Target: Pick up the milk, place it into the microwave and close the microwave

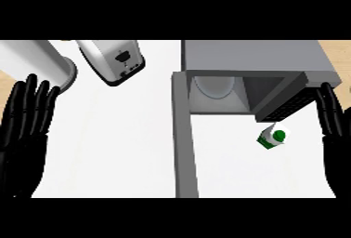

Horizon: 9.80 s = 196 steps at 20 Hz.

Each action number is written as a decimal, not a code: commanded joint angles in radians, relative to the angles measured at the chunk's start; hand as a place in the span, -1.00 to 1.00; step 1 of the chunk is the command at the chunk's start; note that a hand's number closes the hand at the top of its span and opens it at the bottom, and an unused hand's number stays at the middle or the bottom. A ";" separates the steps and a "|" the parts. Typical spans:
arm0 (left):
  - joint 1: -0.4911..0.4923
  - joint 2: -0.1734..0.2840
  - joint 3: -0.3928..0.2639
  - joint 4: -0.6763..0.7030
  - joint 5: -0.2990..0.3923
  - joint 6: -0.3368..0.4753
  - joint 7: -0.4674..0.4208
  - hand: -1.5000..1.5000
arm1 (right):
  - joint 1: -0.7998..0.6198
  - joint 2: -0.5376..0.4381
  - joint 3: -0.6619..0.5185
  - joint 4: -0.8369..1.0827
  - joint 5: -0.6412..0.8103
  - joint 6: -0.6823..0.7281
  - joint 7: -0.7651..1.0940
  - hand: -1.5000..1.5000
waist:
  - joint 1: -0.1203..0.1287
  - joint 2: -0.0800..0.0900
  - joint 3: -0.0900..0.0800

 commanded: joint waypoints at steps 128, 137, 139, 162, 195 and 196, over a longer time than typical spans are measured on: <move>0.340 -0.049 0.740 -0.158 0.668 -0.563 0.213 -1.00 | -0.609 0.023 0.022 1.172 0.259 -0.264 -0.460 1.00 | 0.025 -0.002 0.036; 0.255 0.016 0.760 -0.043 0.644 -0.573 0.186 -1.00 | -0.934 -0.034 -0.082 1.605 0.309 -0.352 -0.494 1.00 | 0.048 0.011 0.036; 0.280 0.017 0.757 -0.101 0.668 -0.568 0.212 -1.00 | -0.990 -0.009 -0.084 1.672 0.338 -0.437 -0.487 1.00 | 0.065 0.014 0.037; 0.185 0.022 0.698 -0.012 0.595 -0.584 0.192 -1.00 | -1.083 -0.207 -0.105 2.000 0.457 -0.787 -0.550 1.00 | 0.139 0.062 0.040; 0.125 -0.011 0.481 0.034 0.478 -0.719 0.181 -1.00 | -1.040 -0.133 -0.289 1.960 0.262 -0.330 -0.789 -1.00 | 0.082 0.030 0.040; 0.118 -0.028 0.477 0.051 0.459 -0.715 0.166 -1.00 | -1.071 -0.131 -0.308 1.957 0.242 -0.312 -0.761 -1.00 | 0.078 0.028 0.039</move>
